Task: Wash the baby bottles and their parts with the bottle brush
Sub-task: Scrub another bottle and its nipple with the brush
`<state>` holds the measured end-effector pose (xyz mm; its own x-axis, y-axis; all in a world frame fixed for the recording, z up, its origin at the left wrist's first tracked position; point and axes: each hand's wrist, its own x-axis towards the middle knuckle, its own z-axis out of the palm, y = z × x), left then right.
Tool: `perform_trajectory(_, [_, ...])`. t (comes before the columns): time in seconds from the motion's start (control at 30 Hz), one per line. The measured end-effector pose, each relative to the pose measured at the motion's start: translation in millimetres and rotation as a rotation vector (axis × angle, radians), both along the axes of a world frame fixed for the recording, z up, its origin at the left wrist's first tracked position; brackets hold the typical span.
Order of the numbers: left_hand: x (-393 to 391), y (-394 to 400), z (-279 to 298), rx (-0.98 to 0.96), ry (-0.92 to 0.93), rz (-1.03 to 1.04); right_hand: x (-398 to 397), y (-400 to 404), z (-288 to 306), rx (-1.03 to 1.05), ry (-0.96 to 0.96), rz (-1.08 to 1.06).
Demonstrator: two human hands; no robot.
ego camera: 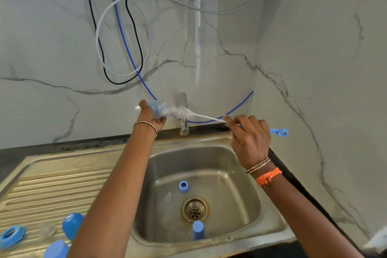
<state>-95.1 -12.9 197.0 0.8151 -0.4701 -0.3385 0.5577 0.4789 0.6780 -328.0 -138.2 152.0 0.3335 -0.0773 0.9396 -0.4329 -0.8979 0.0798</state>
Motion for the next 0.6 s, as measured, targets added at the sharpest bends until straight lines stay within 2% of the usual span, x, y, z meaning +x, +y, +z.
perform_trajectory(0.03, [-1.9, 0.3, -6.0, -0.044, -0.028, -0.001, 0.5, 1.9, 5.6, 0.15, 0.061, 0.057])
perform_trajectory(0.07, [-3.7, 1.5, -8.8, -0.114, -0.072, -0.004, 1.1, 4.4, 12.6, 0.438, 0.153, 0.146])
perform_trajectory(0.17, [-3.7, 10.6, -11.1, -0.354, -0.27, -0.1, -2.2, 6.4, 30.6, 1.718, 0.542, 0.549])
perform_trajectory(0.2, [-0.7, 12.7, -13.9, -0.412, -0.321, -0.155, -4.7, 4.2, 28.3, 1.966, 0.609, 0.658])
perform_trajectory(0.27, [4.0, 16.3, -18.7, -0.515, -0.369, -0.217, -2.8, 0.4, 19.7, 2.094, 0.641, 0.762])
perform_trajectory(0.3, [8.6, 16.2, -19.9, -0.514, -0.364, -0.198, -0.6, 0.5, 16.0, 2.048, 0.617, 0.746])
perform_trajectory(0.33, [11.2, 16.0, -19.1, -0.483, -0.357, -0.145, 1.5, 2.9, 13.4, 1.891, 0.595, 0.658])
perform_trajectory(0.43, [19.3, 12.8, -15.5, -0.327, -0.344, 0.087, 3.8, 4.4, 6.7, 1.043, 0.618, 0.054])
perform_trajectory(0.47, [20.5, 11.2, -15.8, -0.257, -0.315, 0.149, 2.7, 5.1, 4.7, 0.812, 0.57, -0.122])
perform_trajectory(0.5, [18.2, 9.5, -15.8, -0.189, -0.284, 0.206, 0.2, 8.4, 3.6, 0.661, 0.47, -0.164])
perform_trajectory(0.6, [10.0, 8.0, -13.7, -0.065, -0.136, 0.349, 0.0, 12.9, -10.9, 0.363, 0.264, 0.025])
